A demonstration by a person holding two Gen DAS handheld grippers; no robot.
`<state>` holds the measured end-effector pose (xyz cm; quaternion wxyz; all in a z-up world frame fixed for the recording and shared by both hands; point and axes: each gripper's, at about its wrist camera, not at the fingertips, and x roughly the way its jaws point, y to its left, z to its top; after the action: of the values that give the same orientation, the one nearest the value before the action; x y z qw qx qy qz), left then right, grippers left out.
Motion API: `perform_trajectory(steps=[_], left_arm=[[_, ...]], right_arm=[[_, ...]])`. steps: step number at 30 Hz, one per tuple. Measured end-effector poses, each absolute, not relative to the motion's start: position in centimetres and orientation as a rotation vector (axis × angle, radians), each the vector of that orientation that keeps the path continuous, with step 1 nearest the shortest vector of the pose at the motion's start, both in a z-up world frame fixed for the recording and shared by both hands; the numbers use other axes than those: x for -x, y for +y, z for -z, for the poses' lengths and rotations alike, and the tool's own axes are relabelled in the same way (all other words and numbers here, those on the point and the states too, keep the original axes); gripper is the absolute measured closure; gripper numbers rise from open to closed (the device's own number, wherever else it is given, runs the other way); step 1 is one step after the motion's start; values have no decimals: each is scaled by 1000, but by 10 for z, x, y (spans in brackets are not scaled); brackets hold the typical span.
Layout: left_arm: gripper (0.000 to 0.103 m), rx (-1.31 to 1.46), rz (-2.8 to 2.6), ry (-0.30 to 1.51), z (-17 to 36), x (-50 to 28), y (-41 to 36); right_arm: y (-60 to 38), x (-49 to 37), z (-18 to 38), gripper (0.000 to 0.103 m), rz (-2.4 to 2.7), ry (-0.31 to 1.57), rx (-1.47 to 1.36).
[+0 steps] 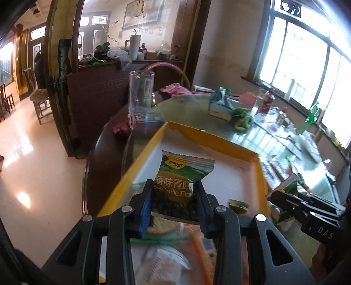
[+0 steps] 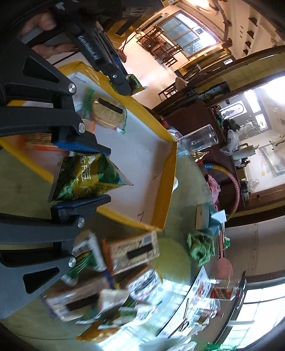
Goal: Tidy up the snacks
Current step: 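Carry pea bags to the yellow tray with the right tool while the left tool follows, then lower both pea bags into the yellow tray and open both tools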
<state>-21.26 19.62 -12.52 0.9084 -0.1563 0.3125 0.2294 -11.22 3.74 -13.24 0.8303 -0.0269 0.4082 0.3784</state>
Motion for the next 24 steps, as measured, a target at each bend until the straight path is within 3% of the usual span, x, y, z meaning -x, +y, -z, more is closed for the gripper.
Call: perform_trajectory(steps=[18,20,24], left_arm=[[65,316,-443,774,136,157,225],[62,300,-457,781,137,156,225],[33,309,-476,769,137,159,227]], right_arm=[[98,70,172,65,-707,954,140],[99,69,175,64,-703,959,141],[99,69,176,59,-687,967,133]])
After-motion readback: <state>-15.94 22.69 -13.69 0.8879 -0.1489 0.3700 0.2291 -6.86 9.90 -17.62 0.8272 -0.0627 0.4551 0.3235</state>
